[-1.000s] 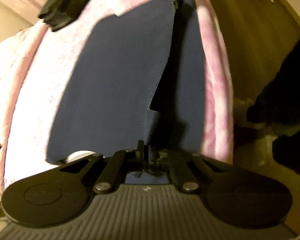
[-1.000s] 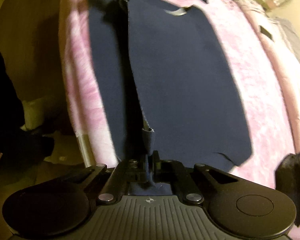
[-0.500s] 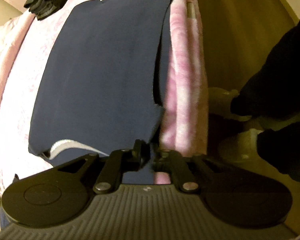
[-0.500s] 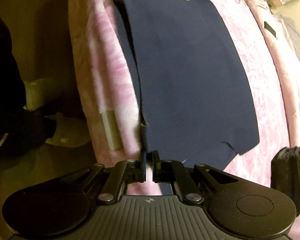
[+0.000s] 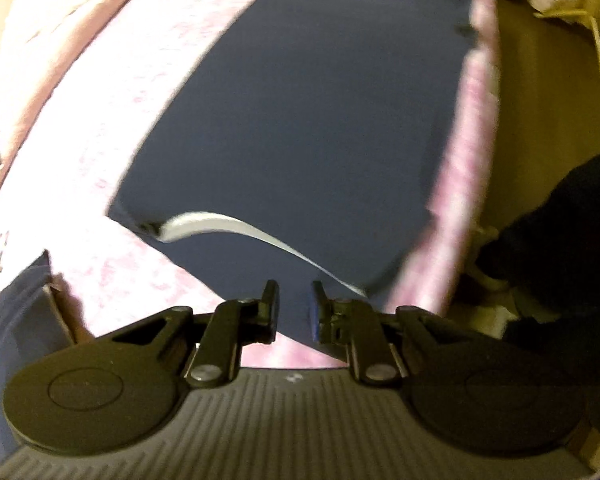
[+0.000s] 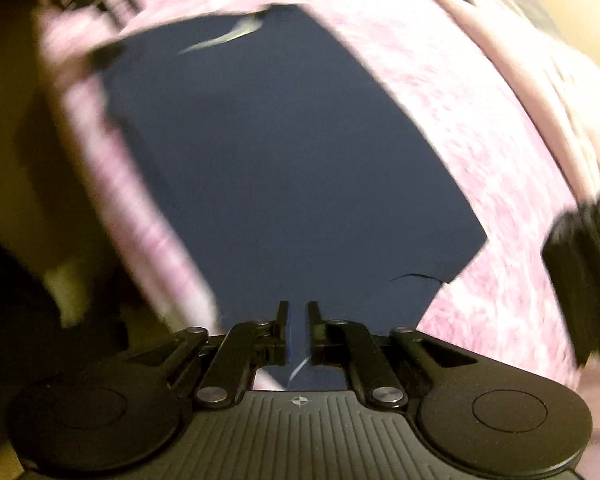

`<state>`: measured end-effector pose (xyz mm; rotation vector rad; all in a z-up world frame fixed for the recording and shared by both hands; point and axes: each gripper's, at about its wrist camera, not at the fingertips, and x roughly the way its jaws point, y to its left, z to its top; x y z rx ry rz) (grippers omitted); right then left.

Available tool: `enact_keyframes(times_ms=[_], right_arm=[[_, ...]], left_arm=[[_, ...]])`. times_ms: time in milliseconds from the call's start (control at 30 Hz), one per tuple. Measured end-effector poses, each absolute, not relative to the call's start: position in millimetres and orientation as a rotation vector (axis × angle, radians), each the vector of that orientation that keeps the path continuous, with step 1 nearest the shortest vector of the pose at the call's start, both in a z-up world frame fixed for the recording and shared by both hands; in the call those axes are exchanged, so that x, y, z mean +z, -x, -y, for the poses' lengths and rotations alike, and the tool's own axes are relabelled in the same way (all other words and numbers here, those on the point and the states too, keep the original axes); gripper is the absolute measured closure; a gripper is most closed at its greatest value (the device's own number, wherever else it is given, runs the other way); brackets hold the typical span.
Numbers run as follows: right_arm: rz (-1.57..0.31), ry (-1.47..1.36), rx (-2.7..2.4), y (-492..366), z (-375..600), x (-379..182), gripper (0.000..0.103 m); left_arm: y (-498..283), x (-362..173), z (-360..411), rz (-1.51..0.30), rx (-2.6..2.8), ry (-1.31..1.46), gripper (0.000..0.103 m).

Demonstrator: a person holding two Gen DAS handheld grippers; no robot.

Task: Fold clothes

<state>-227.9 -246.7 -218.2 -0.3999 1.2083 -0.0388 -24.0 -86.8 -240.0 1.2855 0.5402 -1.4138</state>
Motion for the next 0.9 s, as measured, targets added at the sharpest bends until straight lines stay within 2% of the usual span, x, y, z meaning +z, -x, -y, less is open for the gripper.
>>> enact_keyframes(times_ms=[33,67,200,233,267,300,400,500,700,767,900], right_arm=[[-1.185,0.342,-0.084,218,258,-213,0.037],[-1.152,0.289,-0.118,210,268,-210,0.028],[-1.097,0.121,-0.192,161,314,-207,0.031],[-1.074,0.079,-0.206,145,327,-208,0.037],[-1.063,0.02,-0.213,127,342,-211,0.051],[-1.052,-0.039,-0.219,109,357,-215,0.057],[-1.011,-0.174,-0.216,60,395,-235,0.057],[-1.049,-0.221,-0.189,25,430,-268,0.057],[-1.092,-0.225,-0.256,63,509,-288,0.057],[-1.108,-0.319,-0.326,82,537,-289,0.057],[-1.147,-0.31,-0.376,100,546,-287,0.057]], left_arm=[[16,-239,98,-0.531,-1.401,-1.281,0.089],[9,-237,110,-0.522,-1.388,-1.277,0.089],[-28,-233,167,-0.556,-1.336,-1.184,0.087],[-38,-236,182,-0.571,-1.323,-1.158,0.087],[-47,-238,199,-0.588,-1.31,-1.134,0.087],[-56,-242,216,-0.609,-1.299,-1.108,0.087],[-83,-261,263,-0.714,-1.294,-1.015,0.087],[-108,-285,296,-0.819,-1.278,-0.971,0.087],[-139,-289,295,-0.865,-1.266,-0.933,0.084],[-149,-288,288,-0.889,-1.237,-0.924,0.076],[-163,-286,278,-0.914,-1.198,-0.971,0.076]])
